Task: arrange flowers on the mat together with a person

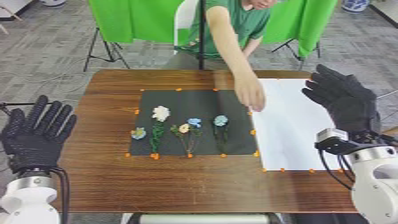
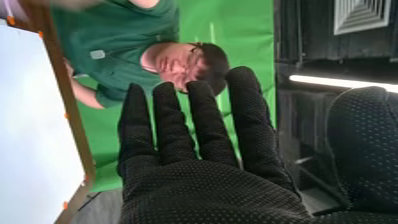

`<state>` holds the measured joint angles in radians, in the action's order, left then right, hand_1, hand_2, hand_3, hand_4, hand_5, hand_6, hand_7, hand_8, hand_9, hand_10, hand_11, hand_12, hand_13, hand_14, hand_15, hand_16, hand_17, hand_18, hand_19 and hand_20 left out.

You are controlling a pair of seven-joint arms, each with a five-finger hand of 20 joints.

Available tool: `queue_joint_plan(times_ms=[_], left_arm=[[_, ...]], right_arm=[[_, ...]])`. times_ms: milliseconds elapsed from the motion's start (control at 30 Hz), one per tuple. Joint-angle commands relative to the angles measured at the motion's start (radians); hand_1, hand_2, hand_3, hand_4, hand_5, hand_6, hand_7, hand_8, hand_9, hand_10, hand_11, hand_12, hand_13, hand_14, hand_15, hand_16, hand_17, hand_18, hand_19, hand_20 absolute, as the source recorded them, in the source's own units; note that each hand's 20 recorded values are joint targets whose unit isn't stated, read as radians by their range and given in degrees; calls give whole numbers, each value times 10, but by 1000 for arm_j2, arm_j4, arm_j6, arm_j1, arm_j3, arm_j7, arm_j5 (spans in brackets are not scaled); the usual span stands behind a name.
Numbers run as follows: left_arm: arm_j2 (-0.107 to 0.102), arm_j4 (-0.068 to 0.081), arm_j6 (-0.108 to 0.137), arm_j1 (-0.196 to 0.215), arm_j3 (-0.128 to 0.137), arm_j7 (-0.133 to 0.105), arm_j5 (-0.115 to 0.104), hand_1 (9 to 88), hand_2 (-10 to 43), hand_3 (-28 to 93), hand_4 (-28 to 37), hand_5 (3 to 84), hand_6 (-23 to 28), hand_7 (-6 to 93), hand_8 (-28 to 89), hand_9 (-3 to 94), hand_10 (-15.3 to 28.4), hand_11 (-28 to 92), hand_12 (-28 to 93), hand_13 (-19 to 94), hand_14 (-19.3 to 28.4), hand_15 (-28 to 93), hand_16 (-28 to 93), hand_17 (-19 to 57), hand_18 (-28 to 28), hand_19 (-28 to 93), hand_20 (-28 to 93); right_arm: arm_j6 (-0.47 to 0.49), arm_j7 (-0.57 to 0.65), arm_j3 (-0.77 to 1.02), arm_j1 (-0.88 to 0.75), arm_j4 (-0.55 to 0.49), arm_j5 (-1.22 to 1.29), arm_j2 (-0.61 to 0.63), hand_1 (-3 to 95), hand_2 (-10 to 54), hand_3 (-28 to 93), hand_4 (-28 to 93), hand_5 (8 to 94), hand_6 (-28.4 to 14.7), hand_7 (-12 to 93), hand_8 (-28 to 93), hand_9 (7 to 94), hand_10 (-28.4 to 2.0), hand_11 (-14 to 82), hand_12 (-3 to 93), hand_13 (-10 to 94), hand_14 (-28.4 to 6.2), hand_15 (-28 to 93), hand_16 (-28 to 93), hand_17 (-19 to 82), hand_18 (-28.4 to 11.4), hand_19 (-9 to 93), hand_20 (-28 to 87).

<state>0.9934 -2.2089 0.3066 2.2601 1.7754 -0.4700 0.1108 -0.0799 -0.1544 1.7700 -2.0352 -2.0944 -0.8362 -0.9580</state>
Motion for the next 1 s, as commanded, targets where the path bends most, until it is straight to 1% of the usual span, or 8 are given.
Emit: queue_joint_plan(times_ms=[33,133,267,367,433,600,767,1000], left_arm=[[7,5,-8,19,7,7,11,219,116,759,-283,369,71,153,-107,342,143,177,87,282,141,278,-69,-55,154,369,138],[3,5,0,12,2,3,1,214,121,758,-283,380,72,152,-107,347,146,179,87,277,150,289,-64,-56,153,368,138],[3,6,-12,16,-3,-5,-1,212,123,760,-283,387,75,148,-106,352,149,181,87,275,156,302,-61,-57,154,369,139],[-2,9,-12,10,-19,1,-6,210,125,760,-283,390,76,145,-105,354,150,182,87,275,158,305,-61,-58,154,368,139],[-6,12,-27,11,-22,20,8,205,130,757,-283,390,76,142,-105,355,151,181,86,275,158,305,-63,-58,154,368,139],[-9,9,-42,7,-4,14,27,196,141,751,-283,393,76,137,-103,363,154,177,85,278,157,300,-67,-58,155,366,138],[-6,10,-53,7,-14,35,20,192,143,755,-283,398,76,134,-101,367,154,175,86,278,156,299,-66,-58,156,366,138],[-10,4,-48,15,9,15,12,195,143,755,-283,400,77,132,-99,368,153,174,88,279,157,297,-65,-59,157,367,138]], right_arm=[[9,3,17,-26,-8,-9,1,143,116,726,-228,439,-19,117,-84,385,-146,39,176,287,-148,56,307,84,-169,342,154],[1,-4,16,-26,-15,-13,-1,144,113,729,-226,437,-22,116,-84,367,-145,33,175,284,-148,56,306,84,-170,344,153],[27,11,9,-7,-8,-10,10,148,104,732,-225,433,-22,115,-84,355,-144,31,174,280,-148,53,306,84,-170,346,152],[31,14,17,-12,-8,-10,11,151,101,732,-224,431,-22,114,-84,353,-144,30,174,278,-149,52,307,83,-170,347,152],[28,18,27,-21,-15,-25,15,156,98,727,-223,430,-22,113,-84,352,-143,30,174,278,-150,53,309,83,-170,348,151],[46,3,25,-20,-23,-19,23,156,97,725,-222,427,-22,112,-82,350,-143,29,173,277,-151,54,308,83,-170,349,149],[73,18,34,-28,-30,-29,11,157,96,723,-220,423,-22,110,-82,342,-144,27,172,277,-151,54,307,84,-171,349,149],[93,19,5,13,-21,-23,15,158,95,723,-218,415,-22,105,-80,335,-143,25,172,281,-152,54,308,84,-172,350,148]])
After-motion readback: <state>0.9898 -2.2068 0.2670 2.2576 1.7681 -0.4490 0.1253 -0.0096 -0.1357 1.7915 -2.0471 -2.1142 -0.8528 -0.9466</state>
